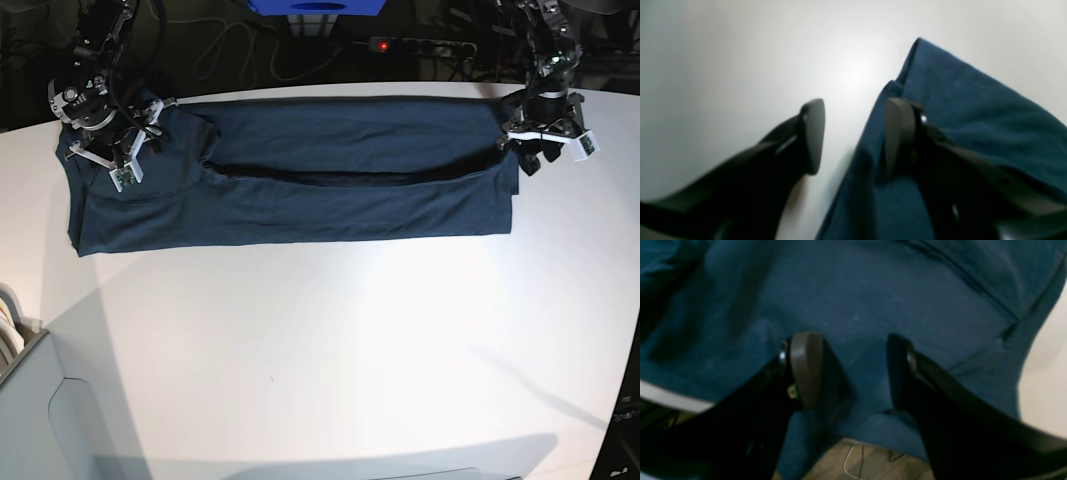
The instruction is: Fold the T-shirt properly
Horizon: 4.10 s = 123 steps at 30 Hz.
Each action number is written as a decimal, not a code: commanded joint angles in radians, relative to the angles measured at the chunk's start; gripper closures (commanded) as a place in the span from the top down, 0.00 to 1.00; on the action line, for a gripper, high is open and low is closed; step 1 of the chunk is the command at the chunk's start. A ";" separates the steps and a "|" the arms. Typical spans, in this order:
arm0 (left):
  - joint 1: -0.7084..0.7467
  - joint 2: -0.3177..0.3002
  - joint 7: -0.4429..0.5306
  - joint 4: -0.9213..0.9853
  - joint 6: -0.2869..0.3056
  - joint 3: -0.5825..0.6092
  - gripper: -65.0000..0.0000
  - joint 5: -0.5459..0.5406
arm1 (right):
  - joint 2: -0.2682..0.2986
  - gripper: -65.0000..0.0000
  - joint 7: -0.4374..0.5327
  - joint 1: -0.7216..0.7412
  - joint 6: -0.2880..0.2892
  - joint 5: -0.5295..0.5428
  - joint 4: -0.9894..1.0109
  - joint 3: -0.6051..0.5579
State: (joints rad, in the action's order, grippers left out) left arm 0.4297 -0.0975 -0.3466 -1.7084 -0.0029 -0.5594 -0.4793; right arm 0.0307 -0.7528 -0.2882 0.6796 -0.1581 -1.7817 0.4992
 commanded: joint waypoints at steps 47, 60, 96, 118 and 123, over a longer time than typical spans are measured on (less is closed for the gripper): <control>-0.038 -0.009 0.024 -0.008 0.004 -0.006 0.43 0.004 | 0.013 0.38 0.006 0.168 0.019 0.010 0.130 0.178; -0.047 -0.015 0.024 -0.008 0.004 -0.006 0.43 0.006 | 0.010 0.67 0.008 -0.021 0.019 0.009 -0.151 0.180; -0.067 -0.018 0.024 0.034 0.004 -0.011 0.43 0.006 | 0.045 0.58 0.020 -0.265 0.019 0.001 -0.123 -0.066; -0.065 -0.018 0.024 0.029 0.004 -0.012 0.43 0.006 | 0.091 0.00 0.008 -0.184 0.019 -0.002 -0.188 -0.066; -0.064 -0.018 0.024 0.029 0.004 -0.012 0.43 0.006 | 0.104 0.00 0.008 -0.096 0.019 -0.002 -0.146 -0.066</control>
State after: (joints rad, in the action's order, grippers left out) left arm 0.3660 -0.1043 -0.3447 -1.6585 -0.0002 -0.5655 -0.4671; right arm 0.1215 -0.7570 -0.3916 0.6792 -0.1581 -1.9133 0.4290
